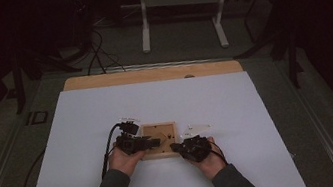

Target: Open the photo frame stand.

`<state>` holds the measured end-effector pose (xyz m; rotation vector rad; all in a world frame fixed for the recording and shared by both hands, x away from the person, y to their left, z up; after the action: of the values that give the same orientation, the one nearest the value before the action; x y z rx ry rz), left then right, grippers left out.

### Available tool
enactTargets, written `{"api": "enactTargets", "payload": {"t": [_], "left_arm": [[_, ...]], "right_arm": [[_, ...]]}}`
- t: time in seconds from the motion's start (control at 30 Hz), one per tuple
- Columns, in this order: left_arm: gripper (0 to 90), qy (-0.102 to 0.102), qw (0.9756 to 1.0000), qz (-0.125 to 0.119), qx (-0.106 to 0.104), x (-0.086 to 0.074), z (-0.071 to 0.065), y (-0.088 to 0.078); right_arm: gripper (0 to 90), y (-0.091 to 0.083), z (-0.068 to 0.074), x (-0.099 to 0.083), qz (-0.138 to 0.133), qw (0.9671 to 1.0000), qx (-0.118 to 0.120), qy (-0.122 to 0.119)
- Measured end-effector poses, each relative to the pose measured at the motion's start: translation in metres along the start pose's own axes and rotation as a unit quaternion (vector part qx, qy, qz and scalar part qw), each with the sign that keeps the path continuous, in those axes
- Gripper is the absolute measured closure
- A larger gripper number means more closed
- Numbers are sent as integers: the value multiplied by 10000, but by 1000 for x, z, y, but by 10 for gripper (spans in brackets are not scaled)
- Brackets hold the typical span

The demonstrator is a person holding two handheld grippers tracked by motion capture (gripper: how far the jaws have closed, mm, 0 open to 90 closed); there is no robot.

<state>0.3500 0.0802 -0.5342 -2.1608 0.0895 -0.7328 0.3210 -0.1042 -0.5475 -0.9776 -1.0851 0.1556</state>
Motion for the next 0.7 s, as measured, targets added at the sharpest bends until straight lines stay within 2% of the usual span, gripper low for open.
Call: {"api": "enactTargets", "payload": {"t": [0.13,0.33,0.5,0.7], "left_arm": [[558,72,9999,32,95,-1,-1,0],[559,223,9994,2,276,-2,-5,1],[561,482,9979,-69,428,-3,-9,0],[562,844,9942,-191,645,-7,-16,-2]], "right_arm": [[884,0,0,1,27,10000,-23,-77],[740,-3,0,1,-67,9998,-59,-190],[669,-10,-11,0,-217,9996,-174,61],[599,-20,-26,1,-324,9986,-193,380]]}}
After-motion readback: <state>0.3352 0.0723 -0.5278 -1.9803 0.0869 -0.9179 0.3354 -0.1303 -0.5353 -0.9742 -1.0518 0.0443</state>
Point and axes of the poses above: each handheld gripper's, and its own axes: y roughly forward along the jaws, x roughly out of its top, z roughly to its left, the point moved 4 cm from there along y, roughly forward along the jaws, and after that the axes turned 8 degrees about z, right-handed, at the moved point
